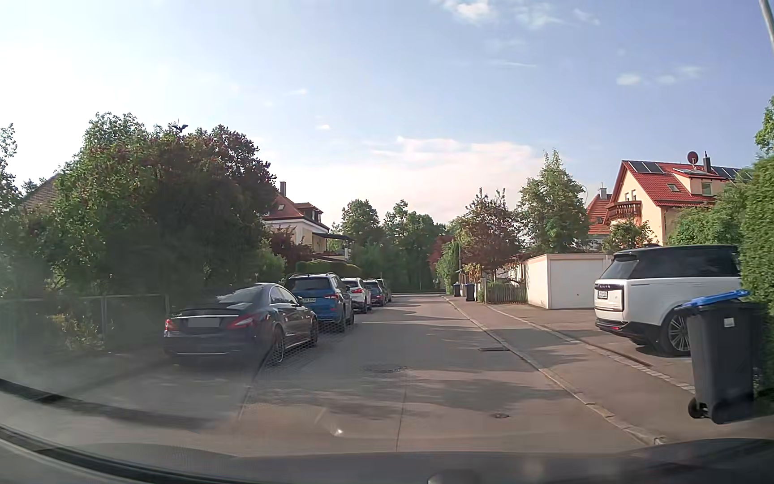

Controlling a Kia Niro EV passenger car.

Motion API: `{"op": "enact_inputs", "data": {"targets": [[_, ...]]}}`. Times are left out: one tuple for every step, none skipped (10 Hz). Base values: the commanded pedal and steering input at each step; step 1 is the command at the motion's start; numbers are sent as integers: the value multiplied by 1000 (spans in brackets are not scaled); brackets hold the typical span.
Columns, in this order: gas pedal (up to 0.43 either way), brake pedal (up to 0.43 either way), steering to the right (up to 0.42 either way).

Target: Follow the waypoints while adhering to traffic rules and regulations

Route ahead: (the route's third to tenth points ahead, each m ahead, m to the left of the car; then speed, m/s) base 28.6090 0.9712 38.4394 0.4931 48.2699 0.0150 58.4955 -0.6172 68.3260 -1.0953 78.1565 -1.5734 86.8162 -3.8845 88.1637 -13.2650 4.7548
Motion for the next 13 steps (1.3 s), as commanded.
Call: {"op": "enact_inputs", "data": {"targets": [[150, 0, 17], [150, 0, 18], [150, 0, 18], [150, 0, 18], [138, 0, 17], [138, 0, 16], [138, 0, 15], [118, 0, 12], [98, 0, 6], [87, 0, 1], [87, 0, 2], [87, 0, 6], [87, 0, 5]]}}
